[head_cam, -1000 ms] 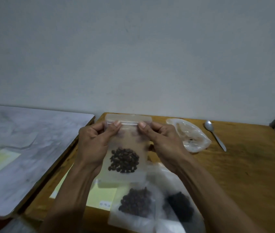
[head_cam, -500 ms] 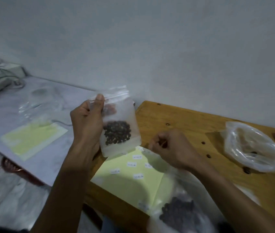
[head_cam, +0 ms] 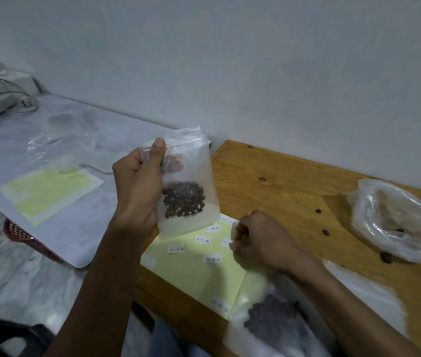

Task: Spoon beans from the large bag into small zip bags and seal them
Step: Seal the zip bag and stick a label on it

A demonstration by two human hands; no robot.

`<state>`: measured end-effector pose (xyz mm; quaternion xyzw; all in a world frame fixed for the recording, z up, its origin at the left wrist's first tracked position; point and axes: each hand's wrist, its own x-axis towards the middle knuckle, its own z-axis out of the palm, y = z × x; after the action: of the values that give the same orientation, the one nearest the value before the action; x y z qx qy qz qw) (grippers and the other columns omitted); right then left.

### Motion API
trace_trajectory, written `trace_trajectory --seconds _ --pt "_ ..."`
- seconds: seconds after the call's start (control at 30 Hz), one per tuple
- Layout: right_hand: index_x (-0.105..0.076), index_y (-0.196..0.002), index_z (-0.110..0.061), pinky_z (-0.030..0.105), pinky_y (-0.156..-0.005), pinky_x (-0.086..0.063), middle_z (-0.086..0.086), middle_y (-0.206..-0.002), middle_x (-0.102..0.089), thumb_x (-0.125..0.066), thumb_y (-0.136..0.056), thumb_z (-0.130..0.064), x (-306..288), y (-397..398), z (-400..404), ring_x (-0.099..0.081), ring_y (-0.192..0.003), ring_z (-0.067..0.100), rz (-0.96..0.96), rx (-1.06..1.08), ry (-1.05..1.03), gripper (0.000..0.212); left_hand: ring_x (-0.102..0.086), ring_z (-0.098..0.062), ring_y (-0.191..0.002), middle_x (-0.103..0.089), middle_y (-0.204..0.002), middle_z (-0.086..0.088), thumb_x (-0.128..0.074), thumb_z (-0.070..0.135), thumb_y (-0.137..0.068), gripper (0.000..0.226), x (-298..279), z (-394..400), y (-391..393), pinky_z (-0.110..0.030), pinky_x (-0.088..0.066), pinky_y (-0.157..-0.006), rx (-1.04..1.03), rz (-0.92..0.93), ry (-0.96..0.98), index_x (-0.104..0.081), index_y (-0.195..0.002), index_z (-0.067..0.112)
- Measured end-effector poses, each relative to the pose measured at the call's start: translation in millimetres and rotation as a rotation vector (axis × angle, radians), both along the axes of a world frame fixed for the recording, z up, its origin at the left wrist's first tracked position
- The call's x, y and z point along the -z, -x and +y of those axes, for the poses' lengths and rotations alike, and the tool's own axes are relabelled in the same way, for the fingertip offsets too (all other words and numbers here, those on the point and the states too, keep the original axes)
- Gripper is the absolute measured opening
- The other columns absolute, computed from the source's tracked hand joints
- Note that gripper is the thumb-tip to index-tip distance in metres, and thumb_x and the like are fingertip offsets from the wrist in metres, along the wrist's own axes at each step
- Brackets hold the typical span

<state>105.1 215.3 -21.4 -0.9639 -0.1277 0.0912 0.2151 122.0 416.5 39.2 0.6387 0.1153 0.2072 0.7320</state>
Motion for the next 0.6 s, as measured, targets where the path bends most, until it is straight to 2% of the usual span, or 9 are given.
trace_trajectory --seconds 0.1,0.17,0.27,0.3,0.33,0.4,0.47,0.53,0.6 --pt "-0.057 -0.063 -0.028 0.029 -0.067 -0.050 -0.013 -0.078 -0.064 -0.075 -0.085 -0.028 3.1 1.0 -0.1 -0.063 -0.078 0.011 -0.010 0.015 -0.039 0.028 -0.077 -0.022 -0.080 -0.078 -0.085 -0.009 -0.062 0.030 -0.098 0.027 2.4 -2.3 -1.0 -0.031 -0.061 -0.065 0.013 0.005 0.013 -0.071 -0.088 0.006" --pt "-0.058 -0.065 -0.028 0.031 -0.072 -0.051 -0.011 -0.081 -0.068 -0.072 -0.086 -0.024 3.4 3.6 1.5 -0.064 -0.080 0.012 -0.056 0.002 -0.013 0.026 -0.077 -0.025 -0.082 -0.078 -0.088 -0.013 -0.063 0.032 -0.097 0.036 6.5 -3.5 -2.9 -0.035 -0.063 -0.067 0.018 0.007 0.018 -0.069 -0.094 -0.003" --pt "-0.062 -0.071 -0.024 0.037 -0.079 -0.053 -0.011 -0.080 -0.070 -0.068 -0.087 -0.019 5.0 6.9 2.3 -0.064 -0.080 0.011 -0.099 -0.023 -0.056 0.018 -0.074 -0.032 -0.085 -0.073 -0.092 -0.022 -0.070 0.049 -0.088 0.065 8.7 -5.3 -3.8 -0.059 -0.060 -0.080 0.060 -0.004 0.012 -0.058 -0.099 -0.014" --pt "-0.064 -0.074 -0.022 0.037 -0.076 -0.054 -0.012 -0.078 -0.069 -0.068 -0.088 -0.019 5.6 7.6 1.1 -0.063 -0.076 0.008 -0.095 -0.026 -0.090 0.015 -0.069 -0.030 -0.083 -0.069 -0.090 -0.017 -0.073 0.059 -0.081 0.077 12.4 -4.4 -5.7 -0.067 -0.055 -0.082 0.076 -0.011 -0.005 -0.055 -0.098 -0.014" --pt "-0.066 -0.075 -0.022 0.035 -0.073 -0.055 -0.013 -0.075 -0.069 -0.070 -0.088 -0.020 4.8 7.7 -1.4 -0.063 -0.072 0.004 -0.087 -0.023 -0.132 0.013 -0.062 -0.028 -0.081 -0.064 -0.090 -0.012 -0.074 0.065 -0.075 0.085 18.9 -2.9 -9.9 -0.072 -0.051 -0.082 0.092 -0.015 -0.017 -0.053 -0.096 -0.014" --pt "-0.068 -0.075 -0.021 0.029 -0.064 -0.055 -0.012 -0.069 -0.068 -0.073 -0.088 -0.020 -3.5 8.7 -8.9 -0.062 -0.065 0.002 -0.078 -0.005 -0.275 0.014 -0.056 -0.027 -0.080 -0.060 -0.091 -0.008 -0.075 0.069 -0.071 0.090 27.2 -3.0 -16.2 -0.072 -0.049 -0.081 0.119 -0.013 -0.011 -0.052 -0.095 -0.014" --pt "-0.070 -0.077 -0.022 0.025 -0.059 -0.052 -0.008 -0.068 -0.068 -0.076 -0.087 -0.020 -22.4 8.7 -13.4 -0.062 -0.062 0.006 -0.135 -0.008 -0.430 0.012 -0.055 -0.027 -0.079 -0.060 -0.089 -0.010 -0.073 0.064 -0.076 0.084 20.4 -10.5 -11.6 -0.063 -0.055 -0.079 0.141 0.010 -0.009 -0.052 -0.094 -0.015" --pt "-0.070 -0.077 -0.024 0.018 -0.055 -0.048 -0.007 -0.069 -0.069 -0.077 -0.086 -0.022 -43.3 4.2 -14.0 -0.061 -0.061 0.007 -0.238 -0.024 -0.498 0.012 -0.060 -0.027 -0.077 -0.065 -0.084 -0.014 -0.069 0.048 -0.090 0.063 14.4 -21.4 -4.9 -0.047 -0.055 -0.076 0.172 0.027 -0.019 -0.057 -0.092 -0.015" --pt "-0.070 -0.077 -0.026 0.013 -0.056 -0.043 -0.012 -0.070 -0.068 -0.077 -0.087 -0.023 -58.6 -4.4 -11.5 -0.059 -0.062 0.003 -0.335 -0.034 -0.460 0.012 -0.072 -0.035 -0.083 -0.075 -0.091 -0.019 -0.063 0.033 -0.097 0.039 16.0 -32.5 -3.4 -0.049 -0.058 -0.081 0.219 0.053 -0.044 -0.071 -0.091 -0.005"
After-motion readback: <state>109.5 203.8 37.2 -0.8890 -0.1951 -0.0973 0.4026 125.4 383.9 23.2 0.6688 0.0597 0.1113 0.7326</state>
